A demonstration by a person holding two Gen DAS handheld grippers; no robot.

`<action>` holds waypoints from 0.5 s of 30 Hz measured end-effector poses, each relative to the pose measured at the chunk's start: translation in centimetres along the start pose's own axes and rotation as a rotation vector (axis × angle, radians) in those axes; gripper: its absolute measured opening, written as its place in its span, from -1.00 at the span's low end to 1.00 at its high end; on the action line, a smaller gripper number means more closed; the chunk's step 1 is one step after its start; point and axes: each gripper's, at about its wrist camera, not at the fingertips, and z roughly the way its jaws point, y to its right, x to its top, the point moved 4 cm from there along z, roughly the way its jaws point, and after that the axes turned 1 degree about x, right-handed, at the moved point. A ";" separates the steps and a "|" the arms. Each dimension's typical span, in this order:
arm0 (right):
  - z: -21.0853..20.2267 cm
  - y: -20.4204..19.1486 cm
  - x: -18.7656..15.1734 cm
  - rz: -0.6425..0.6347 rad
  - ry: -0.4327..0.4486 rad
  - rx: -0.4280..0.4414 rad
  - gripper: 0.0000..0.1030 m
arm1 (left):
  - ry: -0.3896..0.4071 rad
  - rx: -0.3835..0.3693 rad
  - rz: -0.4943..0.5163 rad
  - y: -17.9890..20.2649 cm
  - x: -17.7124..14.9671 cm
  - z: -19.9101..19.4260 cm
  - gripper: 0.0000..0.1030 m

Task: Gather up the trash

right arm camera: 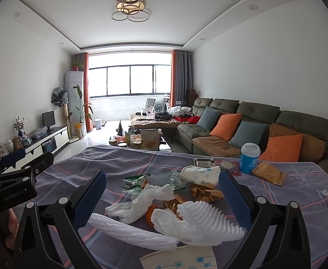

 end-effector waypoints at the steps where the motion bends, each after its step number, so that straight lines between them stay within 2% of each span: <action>1: -0.1 0.0 0.0 -0.001 0.001 0.000 0.93 | 0.000 -0.002 0.000 0.0 0.0 0.0 0.93; 15: -0.1 0.0 -0.1 -0.002 0.002 0.001 0.93 | 0.004 -0.007 0.001 0.1 0.1 -0.3 0.93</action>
